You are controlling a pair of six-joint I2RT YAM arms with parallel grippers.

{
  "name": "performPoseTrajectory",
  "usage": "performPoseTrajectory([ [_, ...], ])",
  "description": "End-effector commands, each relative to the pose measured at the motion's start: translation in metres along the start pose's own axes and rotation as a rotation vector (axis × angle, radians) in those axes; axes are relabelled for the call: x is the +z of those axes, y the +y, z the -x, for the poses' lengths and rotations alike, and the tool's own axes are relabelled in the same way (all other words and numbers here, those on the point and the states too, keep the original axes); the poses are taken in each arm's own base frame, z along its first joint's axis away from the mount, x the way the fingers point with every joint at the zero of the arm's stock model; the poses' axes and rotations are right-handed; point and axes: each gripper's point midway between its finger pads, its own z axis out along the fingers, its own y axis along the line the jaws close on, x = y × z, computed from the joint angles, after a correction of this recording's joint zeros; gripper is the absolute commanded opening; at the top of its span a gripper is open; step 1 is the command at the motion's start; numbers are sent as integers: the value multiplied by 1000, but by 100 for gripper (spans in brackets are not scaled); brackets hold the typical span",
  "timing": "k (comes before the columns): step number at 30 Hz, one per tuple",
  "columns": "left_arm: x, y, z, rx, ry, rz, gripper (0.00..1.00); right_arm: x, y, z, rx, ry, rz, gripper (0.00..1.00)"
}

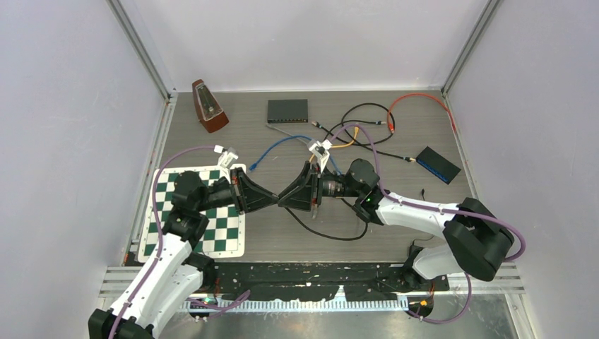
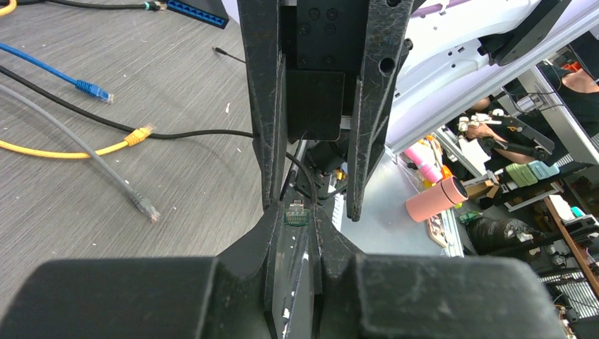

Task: Insert the plug into the switch port
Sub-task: Pick up the connector from the center of the board.

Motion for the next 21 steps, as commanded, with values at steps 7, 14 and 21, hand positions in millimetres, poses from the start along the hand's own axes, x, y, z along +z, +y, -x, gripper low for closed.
performPoseTrajectory([
  [7, 0, -9, 5, 39, -7, -32, 0, -1, 3, -10, -16, 17, 42, 51],
  [14, 0, -7, 3, 37, -7, -27, 0, -3, 0, -15, -9, 22, 34, 40],
  [21, 1, 0, 3, 21, -4, -1, 9, -6, 2, -7, -31, -29, 27, 9],
])
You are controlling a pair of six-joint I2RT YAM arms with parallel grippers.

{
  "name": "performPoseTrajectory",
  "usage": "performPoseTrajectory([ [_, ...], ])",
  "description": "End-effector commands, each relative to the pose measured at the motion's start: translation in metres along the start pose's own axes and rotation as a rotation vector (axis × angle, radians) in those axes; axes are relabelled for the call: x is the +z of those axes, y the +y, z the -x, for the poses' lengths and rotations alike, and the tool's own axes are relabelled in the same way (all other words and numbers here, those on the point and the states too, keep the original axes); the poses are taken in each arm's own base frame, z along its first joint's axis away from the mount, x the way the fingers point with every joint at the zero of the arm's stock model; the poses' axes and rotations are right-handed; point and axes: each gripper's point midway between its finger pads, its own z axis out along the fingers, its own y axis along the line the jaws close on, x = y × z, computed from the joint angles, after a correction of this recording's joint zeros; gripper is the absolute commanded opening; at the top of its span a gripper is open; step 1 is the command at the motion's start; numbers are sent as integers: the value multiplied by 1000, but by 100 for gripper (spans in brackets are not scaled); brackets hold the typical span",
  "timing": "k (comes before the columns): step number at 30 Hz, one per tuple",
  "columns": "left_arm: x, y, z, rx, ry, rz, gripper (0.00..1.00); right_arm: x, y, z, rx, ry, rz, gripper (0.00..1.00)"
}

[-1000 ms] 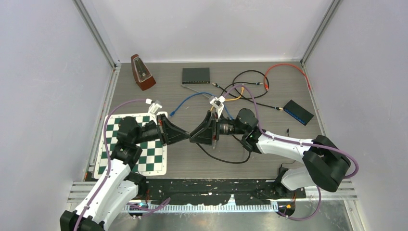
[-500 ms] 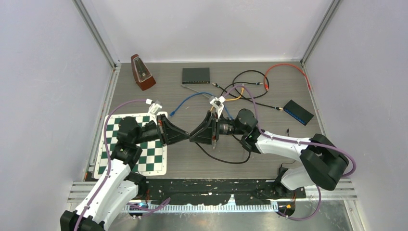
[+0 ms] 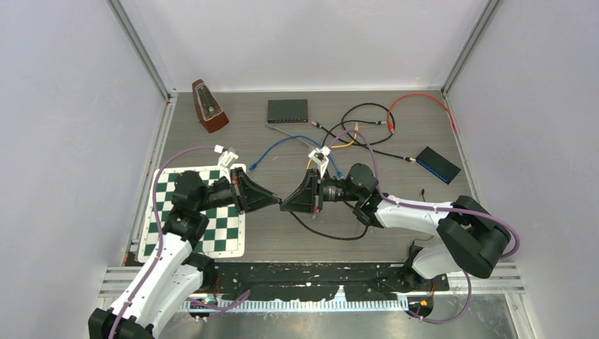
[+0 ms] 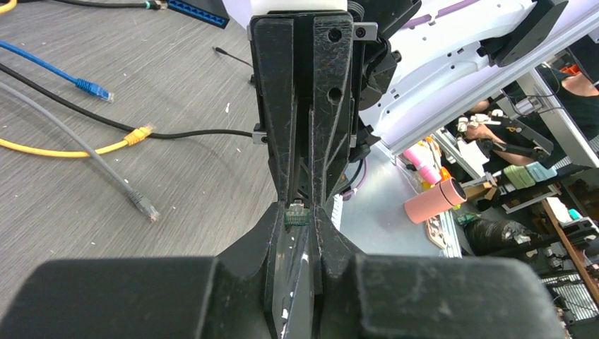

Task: Insert the plug into the switch port
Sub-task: Pick up the connector from the center of the board, then insert the connector into the switch port.

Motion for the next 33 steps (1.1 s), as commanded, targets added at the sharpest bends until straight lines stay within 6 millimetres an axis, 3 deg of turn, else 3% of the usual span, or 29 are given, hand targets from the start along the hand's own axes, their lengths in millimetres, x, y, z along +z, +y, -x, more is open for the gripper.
performPoseTrajectory([
  [1, 1, 2, 3, 20, -1, 16, 23, -3, 12, 16, -68, -85, 22, 6],
  [2, 1, 7, 4, 23, -2, 45, 37, -5, 14, 23, -79, -120, 9, 6],
  [3, 1, 15, 4, 16, 1, 88, 45, -9, 8, 21, -67, -129, -21, 5],
  [4, 0, 21, 9, 15, -3, 137, 50, -14, 7, 31, -79, -175, -51, 5],
  [5, -2, 31, 11, 10, -3, 208, 53, -20, -2, 26, -60, -176, -98, 5],
  [6, -4, 43, 13, -6, 0, 283, 57, -28, -3, 38, -78, -228, -139, 5],
  [7, -7, 56, 18, -20, -1, 366, 64, -36, -14, 31, -66, -218, -199, 5],
  [8, -11, 69, 20, -46, 9, 452, 68, -45, -14, 43, -91, -270, -243, 5],
  [9, -14, 81, 24, -55, 18, 527, 71, -54, -27, 34, -80, -244, -315, 5],
  [10, -16, 90, 28, -67, 26, 581, 74, -65, -25, 47, -107, -299, -365, 5],
  [11, -17, 101, 31, -83, 28, 632, 78, -74, -35, 39, -110, -267, -441, 5],
  [12, -18, 115, 36, -95, 23, 691, 84, -85, -30, 52, -145, -317, -487, 5],
  [13, -19, 128, 40, -107, 22, 745, 86, -96, -40, 50, -157, -302, -577, 5],
  [14, -19, 141, 45, -113, 21, 793, 87, -104, -29, 59, -193, -332, -587, 5],
  [15, -19, 154, 51, -109, 23, 837, 87, -113, -33, 59, -204, -322, -652, 5],
  [18, -17, 195, 68, -117, 24, 969, 86, -132, -15, 75, -266, -361, -713, 5],
  [21, 0, 235, 85, -127, 24, 1004, 84, -150, -19, 73, -272, -351, -812, 5],
  [25, 27, 295, 114, -169, 41, 1051, 78, -163, -21, 75, -290, -365, -876, 5],
  [33, 64, 383, 168, -248, -74, 1046, 78, -166, -26, 77, -322, -312, -925, 5],
])
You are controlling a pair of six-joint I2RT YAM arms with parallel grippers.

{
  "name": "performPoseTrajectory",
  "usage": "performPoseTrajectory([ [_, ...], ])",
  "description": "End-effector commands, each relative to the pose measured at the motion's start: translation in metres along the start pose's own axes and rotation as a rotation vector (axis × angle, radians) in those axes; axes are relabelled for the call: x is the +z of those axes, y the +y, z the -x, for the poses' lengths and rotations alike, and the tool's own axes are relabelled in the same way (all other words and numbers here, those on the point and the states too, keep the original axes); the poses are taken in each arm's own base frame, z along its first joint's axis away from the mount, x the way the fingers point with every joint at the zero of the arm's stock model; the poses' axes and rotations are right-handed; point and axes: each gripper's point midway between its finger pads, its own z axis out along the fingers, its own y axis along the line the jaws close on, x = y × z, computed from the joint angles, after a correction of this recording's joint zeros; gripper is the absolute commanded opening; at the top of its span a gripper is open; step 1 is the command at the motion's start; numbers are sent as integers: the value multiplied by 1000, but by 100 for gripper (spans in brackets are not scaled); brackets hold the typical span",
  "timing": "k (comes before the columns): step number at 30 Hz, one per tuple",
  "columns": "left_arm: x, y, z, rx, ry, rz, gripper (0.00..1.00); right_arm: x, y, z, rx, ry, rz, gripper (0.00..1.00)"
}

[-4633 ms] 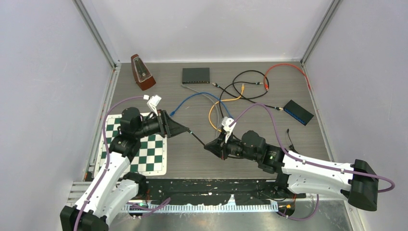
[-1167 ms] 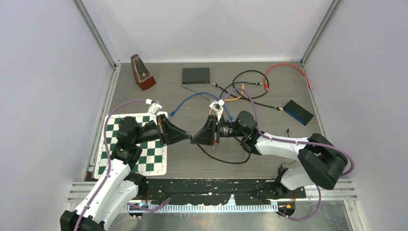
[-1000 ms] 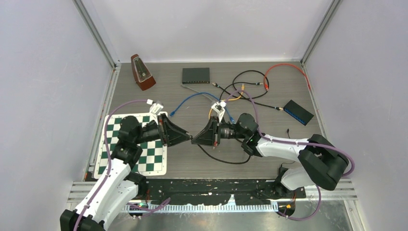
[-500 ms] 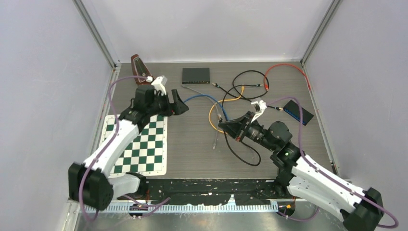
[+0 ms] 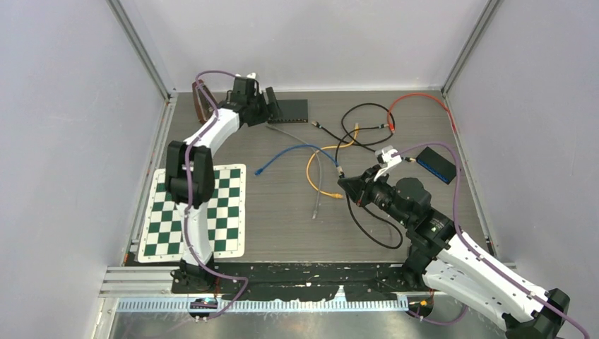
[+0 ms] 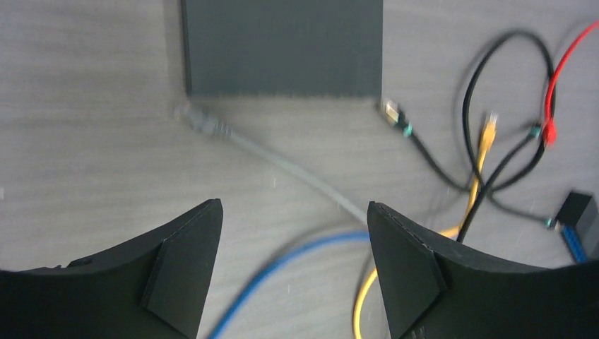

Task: Insert the plug into the switch port
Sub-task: Insert the connector into the switch port.

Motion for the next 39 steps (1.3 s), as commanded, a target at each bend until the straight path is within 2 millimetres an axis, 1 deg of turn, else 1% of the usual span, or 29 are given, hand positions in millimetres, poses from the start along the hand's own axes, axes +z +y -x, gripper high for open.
performPoseTrajectory([
  [1, 26, -3, 55, -64, -96, -7, 78, -1, -2, 25, -57, -45, -40, 5],
  [3, 42, -3, 71, -71, -117, 5, 79, 2, -2, 28, -60, -50, -47, 5],
  [5, 59, -5, 80, -67, -130, -14, 79, 4, -1, 31, -57, -60, -44, 5],
  [6, 70, -3, 80, -69, -134, -21, 79, 6, -1, 31, -58, -59, -42, 5],
  [8, 80, -6, 92, -61, -179, -51, 79, 8, 2, 35, -64, -68, -33, 5],
  [11, 90, -6, 112, -59, -272, -81, 80, 11, 2, 37, -81, -58, -36, 5],
  [12, 91, -7, 121, -72, -311, -94, 80, 10, 4, 40, -88, -58, -34, 5],
  [14, 96, -6, 133, -123, -352, -120, 79, 11, 5, 43, -94, -54, -33, 5],
  [18, 109, -7, 144, -243, -394, -182, 77, 10, 8, 49, -92, -65, -29, 5],
  [19, 115, -3, 141, -284, -385, -188, 77, 10, 9, 50, -90, -69, -27, 5],
  [21, 119, -2, 143, -348, -397, -212, 76, 8, 10, 54, -87, -77, -27, 5],
  [24, 129, 4, 137, -443, -380, -210, 74, 4, 11, 61, -85, -90, -30, 5],
  [26, 134, 11, 133, -440, -373, -167, 70, 0, 14, 68, -82, -105, -28, 5],
  [27, 137, 16, 127, -448, -349, -119, 70, -2, 16, 73, -79, -116, -23, 5],
  [28, 139, 18, 123, -452, -334, -110, 70, -4, 18, 77, -78, -127, -18, 5],
  [30, 138, 13, 123, -450, -327, -132, 69, -6, 23, 84, -74, -146, -1, 5],
  [33, 134, 9, 113, -443, -295, -122, 68, -6, 28, 91, -78, -152, 15, 5],
  [35, 124, 4, 107, -431, -268, -112, 67, -6, 29, 92, -79, -145, 12, 5],
  [38, 115, 1, 85, -379, -211, -77, 66, -6, 29, 91, -78, -141, 10, 5],
  [39, 114, 5, 73, -358, -179, -48, 66, -7, 27, 92, -78, -144, 5, 5],
])
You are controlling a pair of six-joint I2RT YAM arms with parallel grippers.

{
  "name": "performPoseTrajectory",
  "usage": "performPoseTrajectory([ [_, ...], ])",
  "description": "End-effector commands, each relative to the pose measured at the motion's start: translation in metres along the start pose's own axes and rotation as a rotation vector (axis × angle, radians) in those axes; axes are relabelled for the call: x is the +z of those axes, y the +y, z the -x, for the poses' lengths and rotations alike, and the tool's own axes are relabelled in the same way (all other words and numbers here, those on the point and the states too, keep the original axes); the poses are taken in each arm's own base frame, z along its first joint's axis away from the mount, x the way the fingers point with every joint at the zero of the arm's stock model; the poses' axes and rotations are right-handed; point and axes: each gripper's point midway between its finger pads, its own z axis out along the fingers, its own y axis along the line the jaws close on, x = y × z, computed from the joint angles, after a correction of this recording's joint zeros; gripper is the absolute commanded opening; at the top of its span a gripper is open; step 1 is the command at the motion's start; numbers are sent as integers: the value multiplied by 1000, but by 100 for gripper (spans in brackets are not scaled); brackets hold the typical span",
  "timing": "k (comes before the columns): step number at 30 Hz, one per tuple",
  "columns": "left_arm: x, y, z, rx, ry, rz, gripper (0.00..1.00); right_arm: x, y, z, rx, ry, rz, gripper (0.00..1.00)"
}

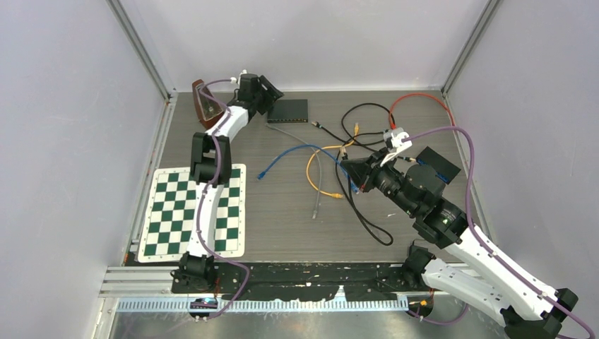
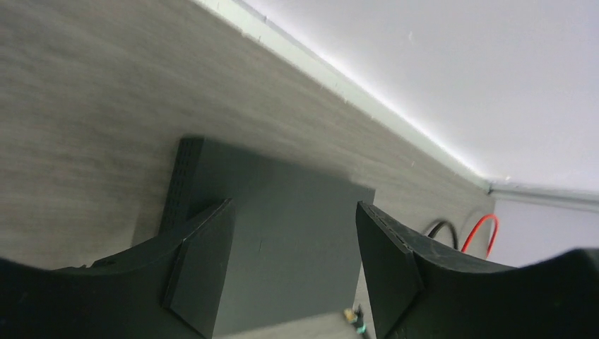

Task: Insert the plug into the switch port
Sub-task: Insert the connector into the switch port.

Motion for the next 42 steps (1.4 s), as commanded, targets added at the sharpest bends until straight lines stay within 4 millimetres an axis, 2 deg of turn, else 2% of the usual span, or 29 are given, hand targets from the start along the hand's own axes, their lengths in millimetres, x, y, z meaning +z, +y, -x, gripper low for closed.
performPoseTrajectory([
  [1, -38, -7, -16, 77, 74, 80, 66, -2, 5, 23, -3, -57, 5, 5],
  [6, -55, 20, -45, 74, 188, 170, 63, -3, 2, 18, 10, -57, -6, 5],
  [9, -64, 21, -55, 76, 228, 168, 63, -6, 0, 13, 32, -53, -10, 5],
  [14, -73, 10, -54, 79, 238, 141, 62, -15, -2, 11, 55, -67, -14, 5],
  [22, -93, -28, -42, 88, 235, 19, 61, -17, -7, 9, 54, -71, -38, 5],
  [25, -109, -47, -44, 117, 270, -60, 58, 2, -27, -6, 29, -49, -132, 5],
  [27, -123, -52, -45, 148, 282, -77, 57, 17, -43, -9, -10, -34, -210, 5],
  [28, -131, -51, -46, 169, 285, -73, 57, 22, -47, -3, -45, -44, -234, 5],
  [31, -156, -42, -43, 246, 272, -33, 57, 57, -62, 1, -107, -31, -278, 5],
  [32, -164, -38, -41, 268, 263, -18, 58, 65, -61, 12, -143, -40, -272, 5],
  [33, -172, -35, -38, 286, 254, -3, 58, 77, -70, 5, -166, -5, -293, 5],
  [34, -180, -33, -38, 299, 252, 1, 57, 83, -72, 13, -208, -11, -305, 5],
  [35, -187, -31, -39, 308, 252, 1, 58, 91, -82, 6, -242, 23, -330, 5],
  [36, -194, -30, -40, 318, 252, -1, 58, 94, -85, 13, -250, 17, -354, 5],
  [37, -200, -29, -42, 326, 252, -6, 58, 99, -95, 4, -256, 54, -379, 5],
  [39, -210, -23, -50, 333, 256, -10, 58, 105, -106, -1, -235, 82, -412, 5],
  [42, -220, -20, -49, 344, 234, -13, 58, 112, -128, -19, -208, 161, -465, 5],
])
